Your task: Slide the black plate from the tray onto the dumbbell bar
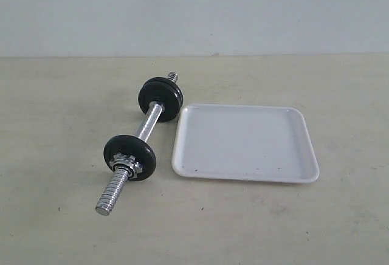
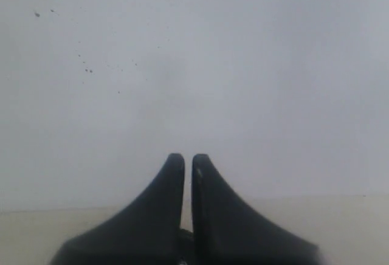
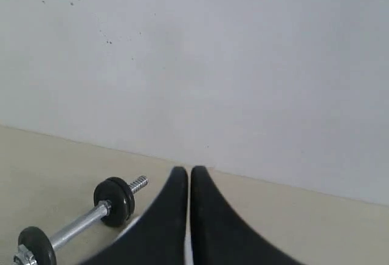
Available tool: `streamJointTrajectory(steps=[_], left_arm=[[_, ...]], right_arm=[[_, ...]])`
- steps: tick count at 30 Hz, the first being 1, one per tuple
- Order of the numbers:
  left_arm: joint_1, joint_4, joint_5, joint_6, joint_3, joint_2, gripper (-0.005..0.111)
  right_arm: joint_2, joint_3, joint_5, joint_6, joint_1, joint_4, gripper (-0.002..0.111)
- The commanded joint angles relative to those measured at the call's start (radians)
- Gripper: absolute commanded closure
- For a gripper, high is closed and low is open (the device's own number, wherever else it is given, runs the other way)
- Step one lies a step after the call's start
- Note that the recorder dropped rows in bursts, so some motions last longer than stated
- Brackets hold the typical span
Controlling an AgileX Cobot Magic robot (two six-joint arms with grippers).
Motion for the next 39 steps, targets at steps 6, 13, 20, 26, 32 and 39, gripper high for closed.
streamJointTrajectory(steps=[6, 13, 20, 26, 32, 39], left_arm=[[-0.002, -0.007, -0.096, -0.009, 0.131, -0.022, 0.102], [-0.002, -0.007, -0.096, -0.023, 0.207, -0.022, 0.102], [-0.002, 0.038, -0.100, 0.004, 0.263, -0.022, 0.102], [-0.002, 0.148, -0.125, 0.004, 0.263, -0.022, 0.102], [-0.002, 0.192, -0.136, 0.004, 0.291, -0.022, 0.102], [-0.002, 0.220, -0.141, 0.041, 0.291, -0.017, 0.102]], right_arm=[[-0.188, 0.181, 0.068, 0.052, 0.000, -0.006, 0.109], [-0.192, 0.310, -0.027, 0.105, 0.000, 0.022, 0.109], [-0.192, 0.474, -0.341, 0.135, 0.000, 0.091, 0.109], [-0.192, 0.538, -0.355, 0.040, 0.000, 0.087, 0.109], [-0.192, 0.538, -0.301, -0.090, 0.000, 0.077, 0.109], [-0.192, 0.538, -0.261, -0.163, 0.000, 0.073, 0.109]])
